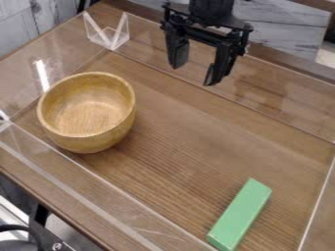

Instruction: Put the green block in the brown bowl

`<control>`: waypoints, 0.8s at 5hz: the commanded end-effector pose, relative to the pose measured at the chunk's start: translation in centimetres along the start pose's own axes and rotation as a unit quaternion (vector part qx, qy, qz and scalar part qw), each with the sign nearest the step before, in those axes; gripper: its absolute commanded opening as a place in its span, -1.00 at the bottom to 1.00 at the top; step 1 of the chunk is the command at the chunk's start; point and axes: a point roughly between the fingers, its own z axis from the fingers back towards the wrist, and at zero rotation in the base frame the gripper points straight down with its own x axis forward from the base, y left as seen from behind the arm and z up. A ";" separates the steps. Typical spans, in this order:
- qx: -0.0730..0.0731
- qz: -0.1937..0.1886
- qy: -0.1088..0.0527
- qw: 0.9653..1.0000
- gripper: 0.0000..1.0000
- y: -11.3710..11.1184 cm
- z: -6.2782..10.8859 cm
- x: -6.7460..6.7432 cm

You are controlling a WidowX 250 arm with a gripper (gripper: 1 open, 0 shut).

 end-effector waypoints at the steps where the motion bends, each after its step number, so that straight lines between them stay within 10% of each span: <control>1: -0.002 -0.018 0.006 1.000 1.00 -3.4 -1.5 -2.8; 2: -0.005 -0.061 0.014 0.998 1.00 -8.4 -4.0 -7.2; 3: 0.003 -0.113 -0.010 0.994 1.00 -13.5 -6.0 -10.3; 4: -0.007 -0.115 -0.024 0.993 1.00 -13.2 -6.6 -9.9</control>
